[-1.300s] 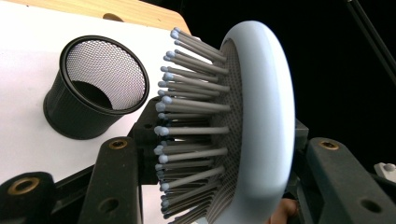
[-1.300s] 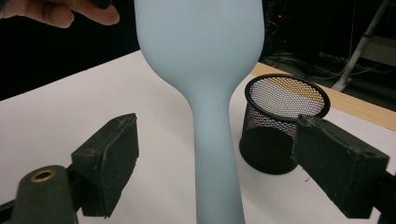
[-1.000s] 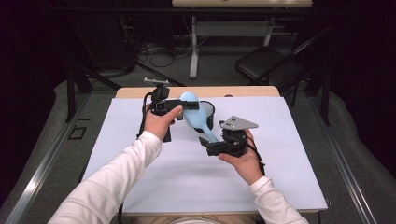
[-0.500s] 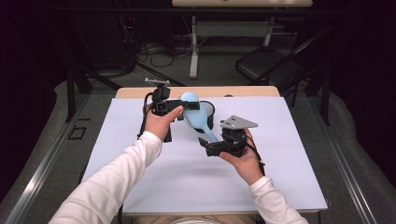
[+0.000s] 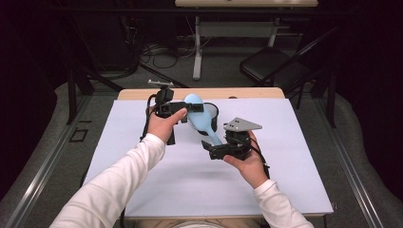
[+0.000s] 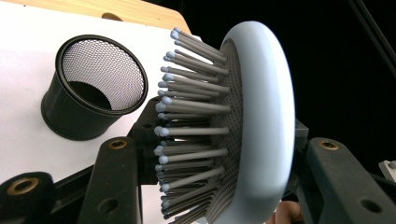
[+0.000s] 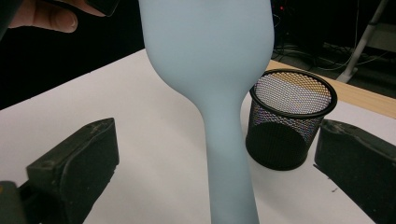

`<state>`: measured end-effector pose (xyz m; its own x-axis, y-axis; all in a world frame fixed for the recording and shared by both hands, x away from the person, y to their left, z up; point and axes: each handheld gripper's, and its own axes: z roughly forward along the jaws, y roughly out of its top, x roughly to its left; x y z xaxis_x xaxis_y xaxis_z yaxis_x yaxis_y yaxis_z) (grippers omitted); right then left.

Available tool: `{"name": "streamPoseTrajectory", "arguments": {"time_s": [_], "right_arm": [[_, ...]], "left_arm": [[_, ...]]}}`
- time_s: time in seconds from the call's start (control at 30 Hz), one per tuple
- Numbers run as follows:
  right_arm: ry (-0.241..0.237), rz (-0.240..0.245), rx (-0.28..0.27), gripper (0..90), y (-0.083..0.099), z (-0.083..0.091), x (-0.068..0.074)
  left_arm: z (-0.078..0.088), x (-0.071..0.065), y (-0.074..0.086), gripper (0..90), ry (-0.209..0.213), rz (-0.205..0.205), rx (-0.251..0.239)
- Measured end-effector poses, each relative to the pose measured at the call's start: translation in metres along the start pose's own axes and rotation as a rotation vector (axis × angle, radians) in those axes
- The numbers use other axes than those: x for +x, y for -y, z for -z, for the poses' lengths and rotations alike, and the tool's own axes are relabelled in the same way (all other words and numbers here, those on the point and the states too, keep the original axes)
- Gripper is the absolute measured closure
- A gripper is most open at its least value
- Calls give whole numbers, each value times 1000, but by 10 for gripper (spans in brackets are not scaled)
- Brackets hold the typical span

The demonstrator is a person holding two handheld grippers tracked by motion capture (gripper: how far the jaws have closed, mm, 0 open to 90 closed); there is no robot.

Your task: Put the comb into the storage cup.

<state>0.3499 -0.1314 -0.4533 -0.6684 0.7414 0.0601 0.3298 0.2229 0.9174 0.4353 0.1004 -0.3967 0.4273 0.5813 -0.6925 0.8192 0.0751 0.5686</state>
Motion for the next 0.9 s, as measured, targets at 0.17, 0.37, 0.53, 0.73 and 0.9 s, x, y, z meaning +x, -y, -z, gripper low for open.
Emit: {"name": "streamPoseTrajectory", "arguments": {"time_s": [0.17, 0.37, 0.53, 0.73, 0.9], "right_arm": [[-2, -1, 17, 0, 0, -1, 1], [-4, 0, 20, 0, 0, 0, 0], [-3, -4, 23, 0, 0, 0, -2], [7, 5, 27, 0, -1, 0, -3], [17, -1, 31, 0, 0, 0, -4]], "left_arm": [[0, 0, -1, 496, 0, 0, -1], [0, 1, -3, 496, 2, -5, -9], [-1, 1, -4, 495, 2, -10, -16], [0, 1, -5, 495, 1, -22, -22], [0, 2, -6, 495, -5, -33, -31]]}}
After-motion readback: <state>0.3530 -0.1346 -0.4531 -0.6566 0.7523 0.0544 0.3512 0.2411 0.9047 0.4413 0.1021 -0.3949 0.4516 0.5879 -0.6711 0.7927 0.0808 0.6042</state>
